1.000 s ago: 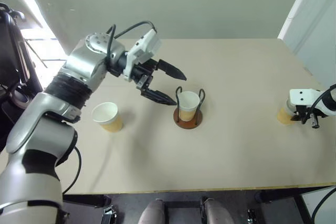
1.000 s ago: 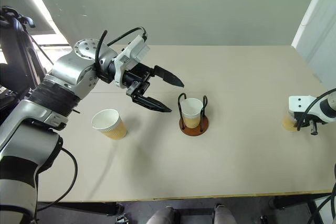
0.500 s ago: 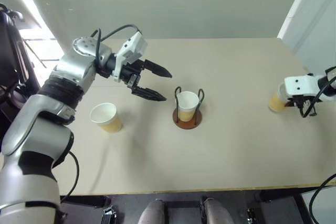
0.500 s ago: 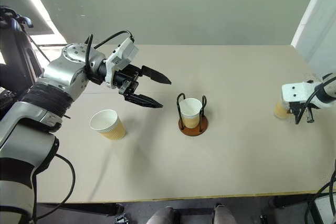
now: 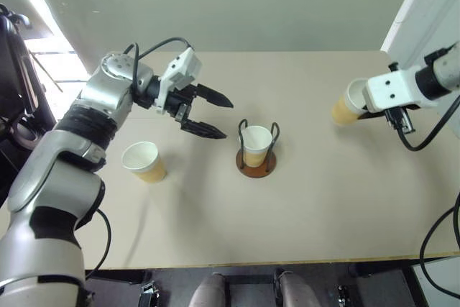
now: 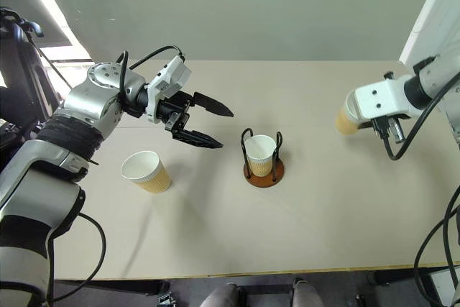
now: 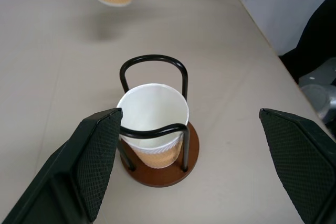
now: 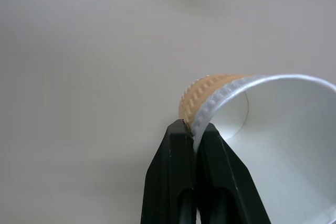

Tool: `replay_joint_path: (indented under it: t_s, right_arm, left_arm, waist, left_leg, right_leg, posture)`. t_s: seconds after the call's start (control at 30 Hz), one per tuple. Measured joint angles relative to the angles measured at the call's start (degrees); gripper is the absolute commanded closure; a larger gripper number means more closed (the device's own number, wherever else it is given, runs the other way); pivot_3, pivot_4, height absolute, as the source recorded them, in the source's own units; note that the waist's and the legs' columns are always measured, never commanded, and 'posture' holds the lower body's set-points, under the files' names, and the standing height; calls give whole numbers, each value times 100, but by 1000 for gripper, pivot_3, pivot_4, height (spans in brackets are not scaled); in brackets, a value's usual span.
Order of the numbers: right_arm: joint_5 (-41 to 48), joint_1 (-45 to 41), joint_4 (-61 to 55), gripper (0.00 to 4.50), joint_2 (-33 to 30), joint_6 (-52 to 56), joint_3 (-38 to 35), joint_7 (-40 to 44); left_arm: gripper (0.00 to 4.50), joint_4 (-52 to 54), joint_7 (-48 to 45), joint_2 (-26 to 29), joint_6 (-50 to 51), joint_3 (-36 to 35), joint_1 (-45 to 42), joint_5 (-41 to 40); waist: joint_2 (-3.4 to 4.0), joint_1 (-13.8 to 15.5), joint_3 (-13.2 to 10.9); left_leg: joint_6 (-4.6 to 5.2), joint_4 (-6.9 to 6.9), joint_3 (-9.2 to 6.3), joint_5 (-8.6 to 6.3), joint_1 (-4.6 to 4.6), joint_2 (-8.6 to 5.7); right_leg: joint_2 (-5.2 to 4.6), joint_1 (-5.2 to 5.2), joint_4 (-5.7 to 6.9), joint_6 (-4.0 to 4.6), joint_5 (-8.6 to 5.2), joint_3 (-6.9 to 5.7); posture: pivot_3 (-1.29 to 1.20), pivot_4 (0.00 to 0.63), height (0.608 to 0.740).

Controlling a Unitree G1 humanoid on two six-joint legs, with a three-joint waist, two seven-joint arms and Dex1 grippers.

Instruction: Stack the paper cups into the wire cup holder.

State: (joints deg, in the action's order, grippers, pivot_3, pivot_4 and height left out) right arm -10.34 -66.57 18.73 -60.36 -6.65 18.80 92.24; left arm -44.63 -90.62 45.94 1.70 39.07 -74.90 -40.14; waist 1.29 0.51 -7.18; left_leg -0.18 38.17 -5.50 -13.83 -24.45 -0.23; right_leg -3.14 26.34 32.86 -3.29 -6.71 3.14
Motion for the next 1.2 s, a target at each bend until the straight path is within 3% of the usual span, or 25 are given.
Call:
replay_joint_path:
  t_s: [0.33, 0.7, 1.2]
  right_arm:
    - [218, -656, -511, 4471, 707, 661, 372, 2]
    - [45, -1012, -304, 4471, 1818, 857, 501, -16]
    - [252, -1066, -474, 4471, 2166, 1095, 1021, 2]
  left_arm:
    - [0, -438, 0, 13, -553, 225, 189, -86]
    - [0, -737, 0, -8, -1093, 367, 499, -252]
    - [0, -750, 0, -10, -1201, 440, 555, -260]
  waist:
    - [0, -9, 0]
    - [-1, -3, 0]
    - [-1, -11, 0]
  left_leg:
    - [-3, -1, -2, 2, -3, 2]
    - [-11, -1, -6, 6, -12, 2]
    - [-21, 0, -7, 12, -11, 3]
  right_leg:
    - [2, 9, 7, 5, -3, -4]
    - [2, 21, 13, 20, -1, -10]
    - [4, 26, 23, 27, 3, -11]
  posture:
    - [0, 150, 740]
    - [0, 150, 740]
    - [0, 150, 740]
